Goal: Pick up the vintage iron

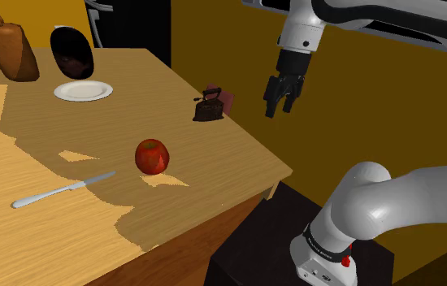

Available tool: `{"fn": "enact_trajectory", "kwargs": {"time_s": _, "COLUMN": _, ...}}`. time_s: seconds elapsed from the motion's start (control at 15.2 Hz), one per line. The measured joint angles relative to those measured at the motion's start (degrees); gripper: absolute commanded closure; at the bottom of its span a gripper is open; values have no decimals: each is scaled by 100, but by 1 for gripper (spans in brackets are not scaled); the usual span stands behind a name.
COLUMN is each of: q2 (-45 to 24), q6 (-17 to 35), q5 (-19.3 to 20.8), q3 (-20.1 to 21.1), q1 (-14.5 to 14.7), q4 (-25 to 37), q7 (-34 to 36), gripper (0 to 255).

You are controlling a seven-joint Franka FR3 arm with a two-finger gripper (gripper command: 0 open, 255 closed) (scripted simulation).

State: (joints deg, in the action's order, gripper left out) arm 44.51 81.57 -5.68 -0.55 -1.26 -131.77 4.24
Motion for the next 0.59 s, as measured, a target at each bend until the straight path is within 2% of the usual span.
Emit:
{"fn": "enact_trajectory", "kwargs": {"time_s": 0.2, "q2": -173, "q6": 81, "q5": 123, "q3": -143, "q1": 33, "q4": 78, "q7": -301, "gripper": 0}}
{"fn": "enact_trajectory", "kwargs": {"time_s": 0.59, "q2": -1191, "q6": 601, "q5": 558, "q3": -737, "q1": 216, "q4": 545, "q7": -1729, "gripper": 0}}
